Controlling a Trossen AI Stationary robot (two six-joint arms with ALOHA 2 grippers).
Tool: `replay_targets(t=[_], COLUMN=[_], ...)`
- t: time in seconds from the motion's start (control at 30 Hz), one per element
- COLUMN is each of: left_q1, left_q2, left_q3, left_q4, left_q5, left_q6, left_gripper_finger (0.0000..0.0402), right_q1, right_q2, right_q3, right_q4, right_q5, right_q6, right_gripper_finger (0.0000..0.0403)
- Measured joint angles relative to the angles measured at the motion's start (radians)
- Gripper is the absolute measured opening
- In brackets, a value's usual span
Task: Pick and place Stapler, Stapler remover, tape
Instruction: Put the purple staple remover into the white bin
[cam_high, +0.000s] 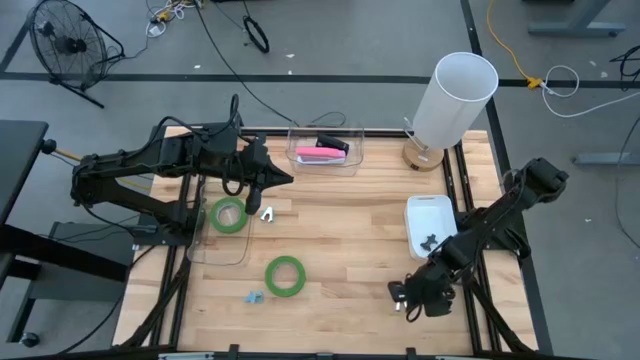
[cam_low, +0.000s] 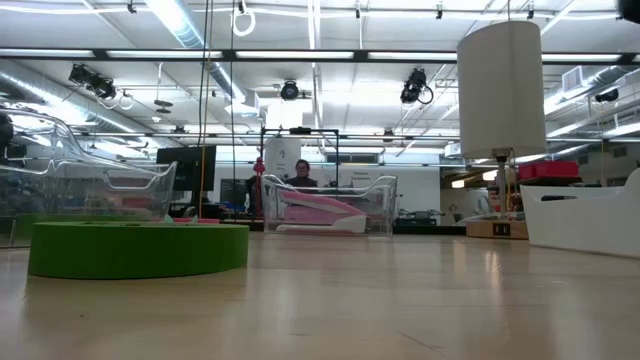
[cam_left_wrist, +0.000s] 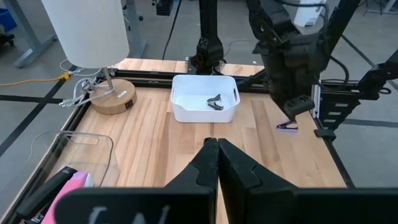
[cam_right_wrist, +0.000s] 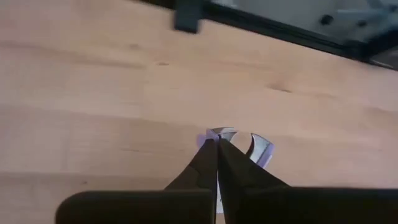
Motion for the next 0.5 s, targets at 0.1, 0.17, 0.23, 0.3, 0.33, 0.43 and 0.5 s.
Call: replay_targets(t=[0.1,0.17,0.23,0.3,0.33,0.43,0.5], left_q1=[0.000,0.000,0.000,0.000,0.000,0.000,0.000], left_q2=[0.000,0.000,0.000,0.000,0.000,0.000,0.000], left_q3=[0.000,0.000,0.000,0.000,0.000,0.000,0.000], left_q4=[0.000,0.000,0.000,0.000,0.001,0.001,0.000], left_q5=[0.000,0.000,0.000,0.000,0.000,0.000,0.000], left_q6=[-0.001,-0.001,-0.001,-0.001,-0.001,-0.001,-0.001], left_gripper_finger=[0.0014,0.0014,0.0014,0.0014,0.0014,0.0014,0.0014], right_q1=[-0.017,-0.028,-0.039,-0.051,-0.055,-0.071,-0.081], right_q2=[-0.046,-0.080,-0.112,-0.144,-0.158,-0.199,-0.221], right_q3=[0.000,0.000,0.000,0.000,0.000,0.000,0.001], right_q4=[-0.001,-0.004,-0.006,-0.010,-0.011,-0.016,-0.017], right_q5=[0.010,0.032,0.052,0.063,0.071,0.080,0.079], right_q6=[0.074,0.117,0.165,0.217,0.240,0.302,0.350], right_gripper_finger=[0.0001,0.0001,0.0001,0.0001,0.0001,0.0001,0.0001])
